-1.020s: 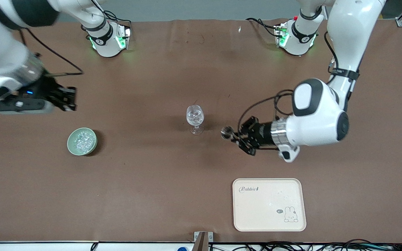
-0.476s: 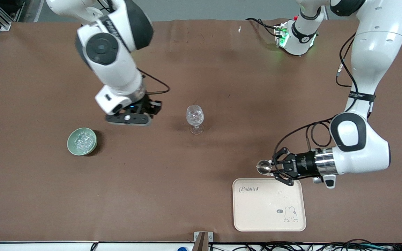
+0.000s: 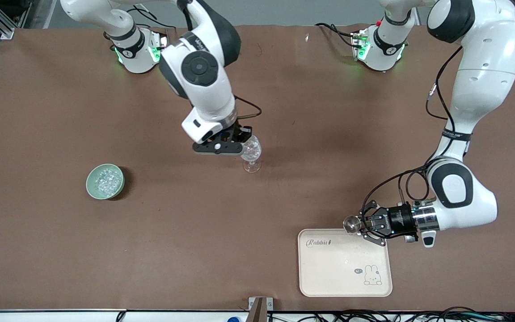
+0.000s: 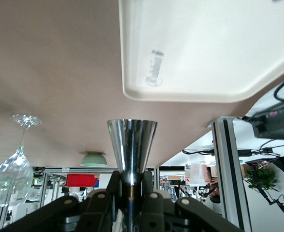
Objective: Pour wine and add ice with both arms
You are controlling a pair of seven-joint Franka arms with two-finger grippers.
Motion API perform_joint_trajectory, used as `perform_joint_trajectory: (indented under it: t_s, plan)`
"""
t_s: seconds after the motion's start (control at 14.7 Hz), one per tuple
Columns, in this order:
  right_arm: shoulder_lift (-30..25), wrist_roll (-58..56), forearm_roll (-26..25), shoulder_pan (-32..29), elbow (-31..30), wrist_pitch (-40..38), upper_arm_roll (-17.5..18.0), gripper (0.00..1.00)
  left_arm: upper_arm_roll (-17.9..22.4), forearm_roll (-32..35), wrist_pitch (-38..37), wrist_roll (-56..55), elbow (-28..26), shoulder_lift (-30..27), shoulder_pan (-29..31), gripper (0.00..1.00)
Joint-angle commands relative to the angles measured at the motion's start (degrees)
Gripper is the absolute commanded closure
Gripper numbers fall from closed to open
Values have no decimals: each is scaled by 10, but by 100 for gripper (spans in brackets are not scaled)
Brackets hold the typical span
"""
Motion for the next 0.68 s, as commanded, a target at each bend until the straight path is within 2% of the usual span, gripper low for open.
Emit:
perform_joint_trajectory:
  t_s: [0.0,0.27,0.61]
  plan:
    - [26,8,11,26,12,28,-7,97,-3,-44,1,41,20,28,6,100]
    - [43,5,5,32,11,58,-8,93,-3,-147,11,80,63,84,19,99]
    - [45,-1,-7,34,7,53,-9,93,1,-173,34,108,93,113,27,99]
